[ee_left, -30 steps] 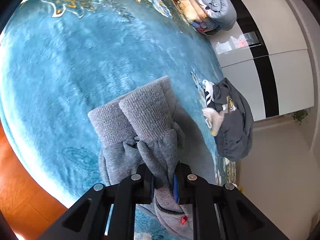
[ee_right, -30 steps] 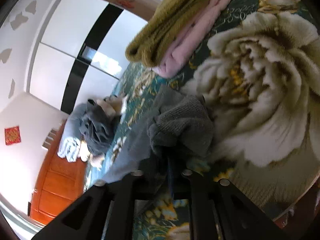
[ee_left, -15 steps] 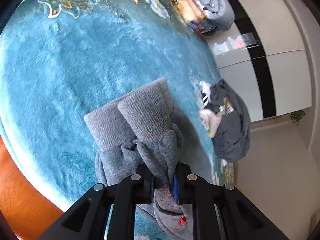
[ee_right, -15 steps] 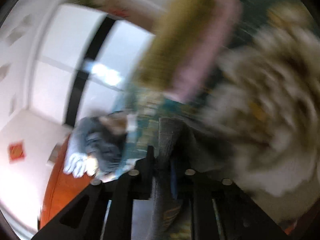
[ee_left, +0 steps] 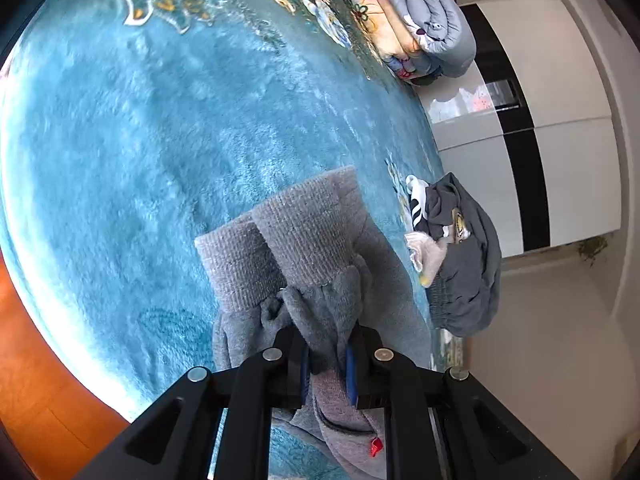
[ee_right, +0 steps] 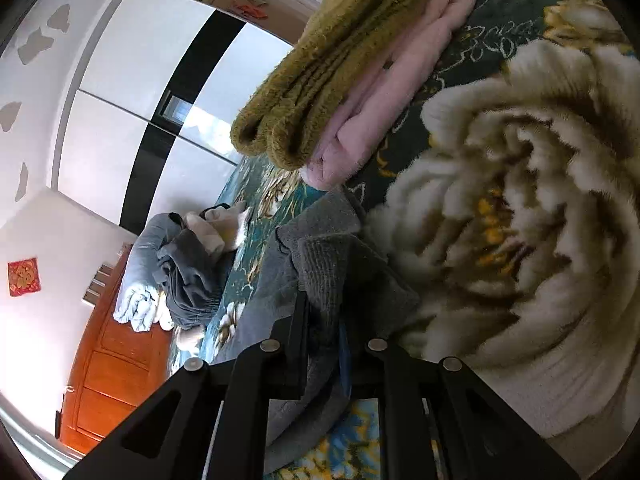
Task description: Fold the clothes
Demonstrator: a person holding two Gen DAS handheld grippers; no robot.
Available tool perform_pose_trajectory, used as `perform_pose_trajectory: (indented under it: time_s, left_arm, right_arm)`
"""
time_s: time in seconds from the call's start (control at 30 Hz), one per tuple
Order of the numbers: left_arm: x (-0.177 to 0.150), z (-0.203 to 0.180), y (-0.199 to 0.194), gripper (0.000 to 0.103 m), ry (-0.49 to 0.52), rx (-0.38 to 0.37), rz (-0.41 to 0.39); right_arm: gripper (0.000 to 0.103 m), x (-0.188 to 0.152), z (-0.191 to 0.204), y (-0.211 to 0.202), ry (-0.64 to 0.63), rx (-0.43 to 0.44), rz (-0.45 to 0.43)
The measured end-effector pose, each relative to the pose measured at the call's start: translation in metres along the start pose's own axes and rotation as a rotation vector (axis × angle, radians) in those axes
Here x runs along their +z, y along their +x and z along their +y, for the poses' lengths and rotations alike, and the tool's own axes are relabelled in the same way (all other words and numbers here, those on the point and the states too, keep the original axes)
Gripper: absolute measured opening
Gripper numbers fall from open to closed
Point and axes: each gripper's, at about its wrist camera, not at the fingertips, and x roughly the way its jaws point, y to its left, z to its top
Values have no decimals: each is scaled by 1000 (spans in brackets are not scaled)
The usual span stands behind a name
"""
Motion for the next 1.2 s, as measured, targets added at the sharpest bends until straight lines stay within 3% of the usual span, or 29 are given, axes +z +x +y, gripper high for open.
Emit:
perform_pose_trajectory:
  time_s: [0.13, 0.2, 0.27, 0.33, 0.4, 0.6, 0.77, 0.97, 1.1, 1.17, 1.2]
  left_arm:
    - [-1, 0, -1, 16, 10, 25, 3]
    - [-3, -5, -6, 18, 32, 50, 0]
    - [-4, -10, -13, 25, 66, 115, -20]
    - [-4, -14, -20, 43, 98, 186, -48]
    - [-3, -14, -24, 48, 106, 207, -70]
    - [-6, 7, -12, 56, 46, 193, -20]
    - [-5, 16, -4, 63, 8, 84, -19]
    - [-4, 23, 7, 62, -24, 18, -53]
    - [-1, 23, 10, 62, -46, -41, -62]
    - [1, 25, 11, 62, -56, -77, -65]
    - [1, 25, 13, 62, -61, -84, -65]
  right_arm:
    - [18, 3, 5, -8, -41, -59, -6]
    - [30, 1, 6, -13, -64, -103, 0]
    - [34, -1, 7, -13, -86, -138, 11]
    - [41, -4, 6, -12, -103, -153, 24]
    - [43, -6, 4, -10, -101, -167, 40]
    - [44, -8, 1, -10, -59, -154, 43]
    - [48, -13, -4, -16, 6, -123, 41]
    - [52, -15, -15, -12, 137, -4, 59]
    - [52, -12, -16, -3, 155, 20, 26]
    - [49, -11, -16, 2, 164, 31, 9]
    - [40, -11, -15, 3, 164, 30, 0]
